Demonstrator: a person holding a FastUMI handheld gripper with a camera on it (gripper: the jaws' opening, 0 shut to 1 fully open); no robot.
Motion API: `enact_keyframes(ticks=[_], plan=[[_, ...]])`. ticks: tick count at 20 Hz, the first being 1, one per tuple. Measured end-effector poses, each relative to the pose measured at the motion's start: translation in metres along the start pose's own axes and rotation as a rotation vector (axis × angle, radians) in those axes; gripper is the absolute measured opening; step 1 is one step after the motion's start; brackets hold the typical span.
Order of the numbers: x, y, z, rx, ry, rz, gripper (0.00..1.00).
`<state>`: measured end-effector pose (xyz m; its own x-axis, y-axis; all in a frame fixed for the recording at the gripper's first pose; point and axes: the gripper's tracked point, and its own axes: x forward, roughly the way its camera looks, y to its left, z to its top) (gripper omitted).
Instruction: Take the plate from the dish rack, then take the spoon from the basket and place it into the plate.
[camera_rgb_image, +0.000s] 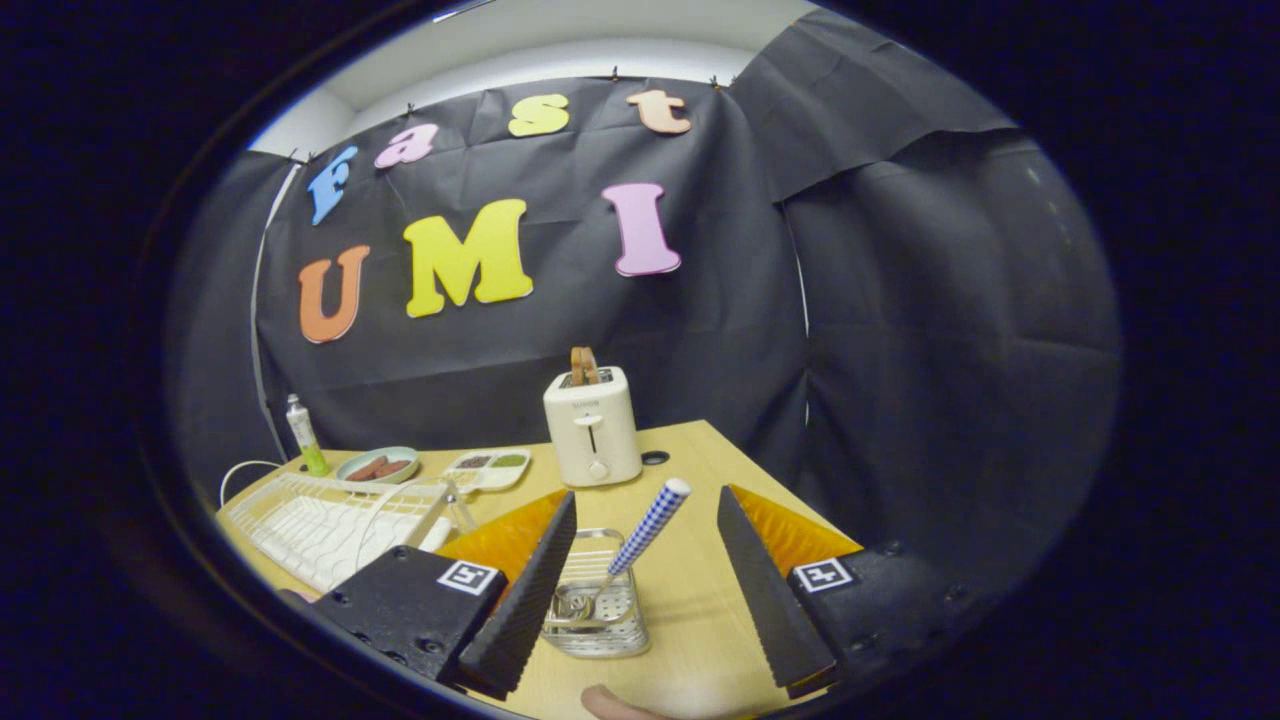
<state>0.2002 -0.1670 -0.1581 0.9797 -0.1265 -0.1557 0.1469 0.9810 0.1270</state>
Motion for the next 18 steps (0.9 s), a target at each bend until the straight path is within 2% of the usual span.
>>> enact_keyframes(ticks=[3,6,7,8,11,13,18], plan=[[0.021,-0.008,-0.019,-0.022,0.089,-0.009,0.71],[0.026,0.003,-0.02,0.02,0.088,0.038,0.54],[0.027,0.0,-0.021,0.024,0.083,0.032,0.36],[0.028,0.003,-0.019,0.025,0.08,0.042,0.31],[0.019,0.017,-0.009,-0.006,0.059,0.06,0.23],[0.014,0.017,0.0,-0.05,0.036,0.028,0.19],[-0.001,0.027,0.021,-0.111,0.003,0.018,0.15]])
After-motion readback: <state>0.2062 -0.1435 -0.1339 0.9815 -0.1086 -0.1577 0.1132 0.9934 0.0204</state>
